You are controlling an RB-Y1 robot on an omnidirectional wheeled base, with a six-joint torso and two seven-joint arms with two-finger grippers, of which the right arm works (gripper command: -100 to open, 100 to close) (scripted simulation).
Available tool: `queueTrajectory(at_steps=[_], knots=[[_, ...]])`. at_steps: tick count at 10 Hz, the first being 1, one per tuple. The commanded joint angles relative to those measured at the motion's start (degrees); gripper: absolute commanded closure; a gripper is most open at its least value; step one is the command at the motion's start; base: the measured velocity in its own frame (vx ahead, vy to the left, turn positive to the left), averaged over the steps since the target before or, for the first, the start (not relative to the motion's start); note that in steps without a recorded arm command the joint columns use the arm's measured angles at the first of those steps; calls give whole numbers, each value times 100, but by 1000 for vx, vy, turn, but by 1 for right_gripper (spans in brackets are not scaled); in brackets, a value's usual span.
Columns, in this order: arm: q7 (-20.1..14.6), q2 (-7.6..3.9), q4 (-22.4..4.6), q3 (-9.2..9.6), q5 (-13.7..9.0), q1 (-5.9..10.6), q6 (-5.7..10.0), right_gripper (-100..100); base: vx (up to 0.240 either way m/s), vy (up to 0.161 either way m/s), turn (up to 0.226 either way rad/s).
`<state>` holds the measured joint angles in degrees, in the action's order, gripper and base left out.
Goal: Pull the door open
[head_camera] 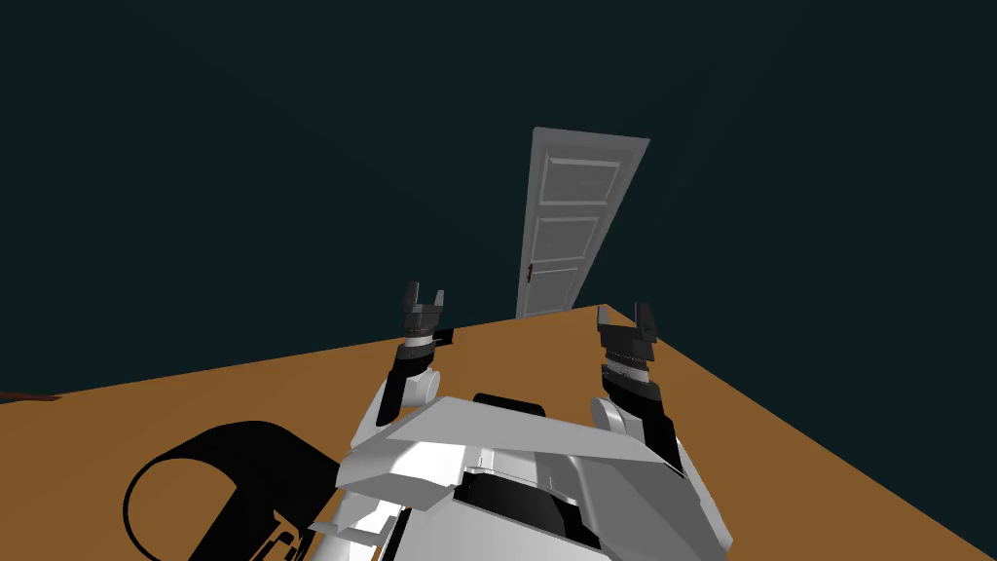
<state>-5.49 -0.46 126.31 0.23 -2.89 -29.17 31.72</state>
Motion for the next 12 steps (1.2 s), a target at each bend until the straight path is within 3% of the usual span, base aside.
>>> queueTrajectory(at_steps=[1,5,12], knots=[[-198,-71,-195,31,-142,17,71,-100,110,-15,220],[-520,-167,-511,80,-372,45,185,-100,159,-51,128],[-1319,-354,-1297,203,-945,113,469,-100,130,-48,162]])
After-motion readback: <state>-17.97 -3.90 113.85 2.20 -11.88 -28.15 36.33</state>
